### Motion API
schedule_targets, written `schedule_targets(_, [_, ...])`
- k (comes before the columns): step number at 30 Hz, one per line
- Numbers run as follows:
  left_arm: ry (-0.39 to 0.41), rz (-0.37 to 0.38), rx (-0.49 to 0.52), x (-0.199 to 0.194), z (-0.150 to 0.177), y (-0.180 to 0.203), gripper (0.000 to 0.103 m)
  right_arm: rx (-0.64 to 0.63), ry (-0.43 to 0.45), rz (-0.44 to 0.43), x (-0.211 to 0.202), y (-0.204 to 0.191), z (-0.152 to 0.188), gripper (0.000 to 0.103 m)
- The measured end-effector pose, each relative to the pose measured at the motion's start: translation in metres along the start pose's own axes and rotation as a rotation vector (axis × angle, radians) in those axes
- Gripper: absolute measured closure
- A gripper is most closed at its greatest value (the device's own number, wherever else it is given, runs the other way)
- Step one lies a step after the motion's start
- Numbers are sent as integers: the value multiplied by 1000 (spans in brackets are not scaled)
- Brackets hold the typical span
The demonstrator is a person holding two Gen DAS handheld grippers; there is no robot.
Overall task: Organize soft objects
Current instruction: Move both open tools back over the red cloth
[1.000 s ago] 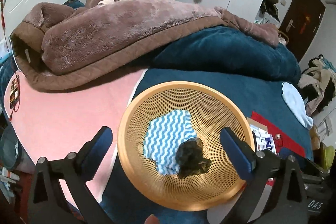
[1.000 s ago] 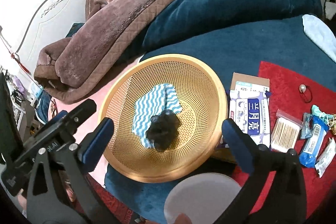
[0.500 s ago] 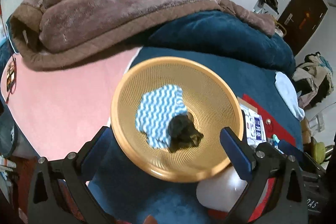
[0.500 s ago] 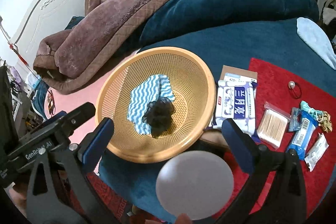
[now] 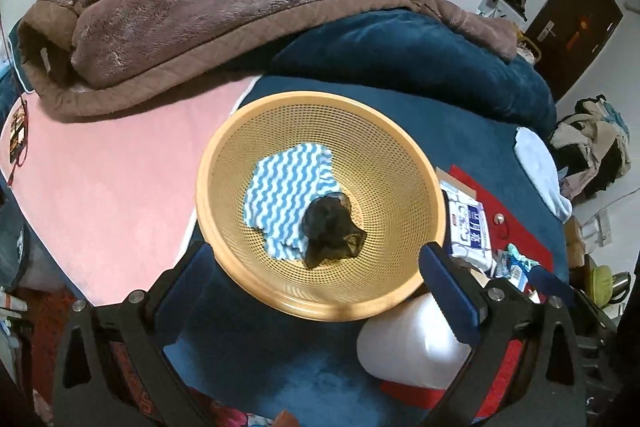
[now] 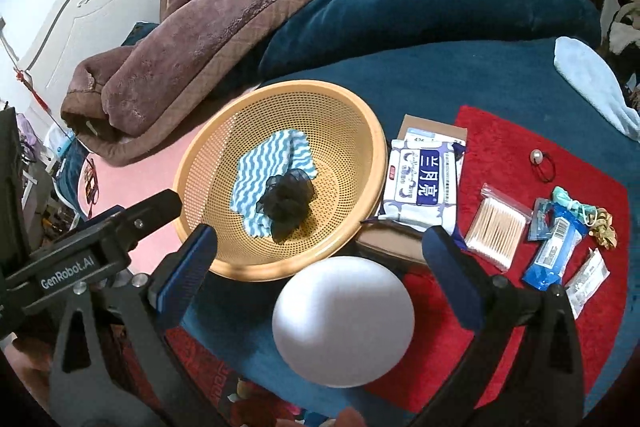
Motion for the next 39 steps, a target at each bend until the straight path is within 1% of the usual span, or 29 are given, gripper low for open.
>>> schedule_targets(7, [-22, 15, -1, -3, 7, 7, 1, -13, -5, 3, -8, 5, 6, 0])
schedule_targets(12, [-25, 22, 20, -4, 15, 19, 1, -25, -10, 11, -15, 12, 12, 0])
schedule_targets(16, [-21, 12, 49, -6, 21, 29, 1, -28, -8, 12, -20, 17, 17, 0])
schedule_targets(24, [-20, 17, 91, -12, 31, 50, 1, -12, 3, 15, -35, 36, 26, 0])
schedule_targets(34, [-11, 28, 160, -23, 45, 93, 1, 13, 26, 24, -59, 69, 39, 0])
schedule_targets(39, [-16, 40, 215, -29, 58, 127, 1, 33, 33, 34, -73, 92, 47, 0])
Point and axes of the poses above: each gripper's, at about its wrist camera, not at the fingertips, and x roughly the way its jaws point, y to its right, z to its underside, the point moved 4 cm from there along x, roughly the way its jaws point, and after that the axes turned 3 degrees about y, right-handed, at the moved point
